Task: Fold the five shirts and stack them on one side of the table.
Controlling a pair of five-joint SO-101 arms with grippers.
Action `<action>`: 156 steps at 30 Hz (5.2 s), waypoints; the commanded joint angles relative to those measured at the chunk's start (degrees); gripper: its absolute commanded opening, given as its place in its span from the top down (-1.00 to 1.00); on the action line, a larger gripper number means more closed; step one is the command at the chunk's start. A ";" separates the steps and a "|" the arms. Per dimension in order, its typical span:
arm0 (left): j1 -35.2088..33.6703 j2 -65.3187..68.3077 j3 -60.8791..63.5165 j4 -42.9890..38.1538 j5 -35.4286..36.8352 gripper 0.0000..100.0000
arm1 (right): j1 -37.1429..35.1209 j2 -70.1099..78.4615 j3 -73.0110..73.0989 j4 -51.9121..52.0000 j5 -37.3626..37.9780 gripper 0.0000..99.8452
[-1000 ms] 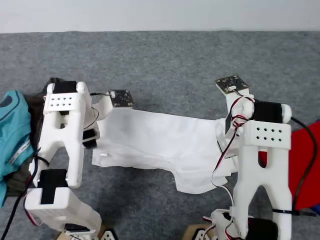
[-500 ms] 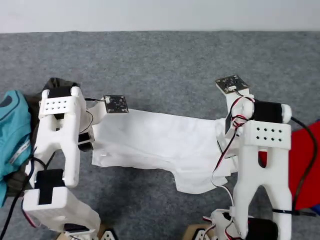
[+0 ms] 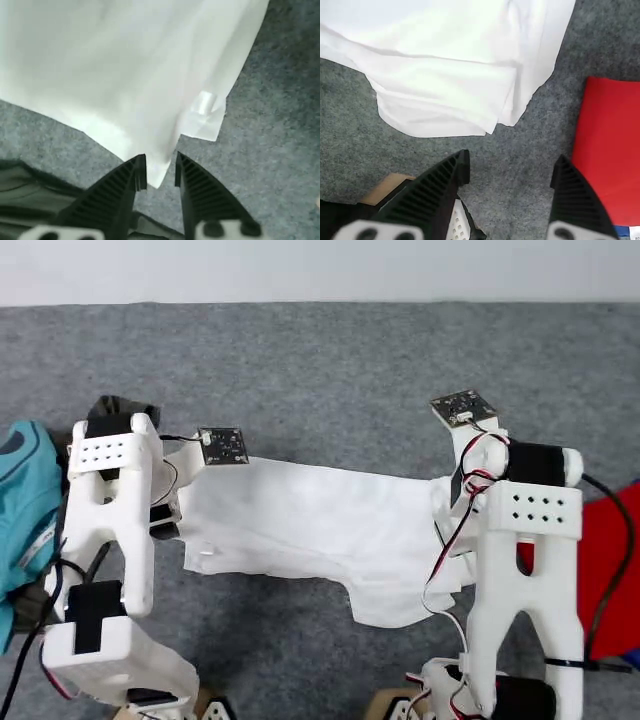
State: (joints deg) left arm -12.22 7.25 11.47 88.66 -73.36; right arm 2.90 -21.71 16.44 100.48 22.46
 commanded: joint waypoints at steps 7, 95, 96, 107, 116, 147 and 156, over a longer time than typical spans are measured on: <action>-0.35 0.62 0.04 -1.23 -2.37 0.78 | 0.04 -1.89 -0.70 1.89 -0.18 0.46; 1.93 4.66 -0.84 -7.38 1.32 1.00 | -10.24 13.67 8.97 -3.56 -3.52 0.48; 1.93 4.66 -0.84 -7.38 1.32 1.00 | -10.59 13.76 9.05 -3.65 -3.69 0.48; 1.49 4.66 -0.75 -7.30 1.32 1.00 | -10.59 22.99 12.57 -14.90 -3.69 0.48; 1.49 4.66 -0.75 -7.30 1.23 1.00 | -10.51 29.58 12.40 -18.24 -3.52 0.51; 1.41 -3.78 -10.77 -0.44 7.47 1.00 | -2.42 8.75 -16.44 1.98 5.19 0.98; 3.78 -19.43 -20.97 -0.79 23.30 1.00 | -2.42 2.95 -35.34 0.57 5.27 0.98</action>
State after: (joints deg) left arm -9.76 -5.23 -5.05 87.60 -55.60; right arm -0.53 -16.18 -9.67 100.31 27.12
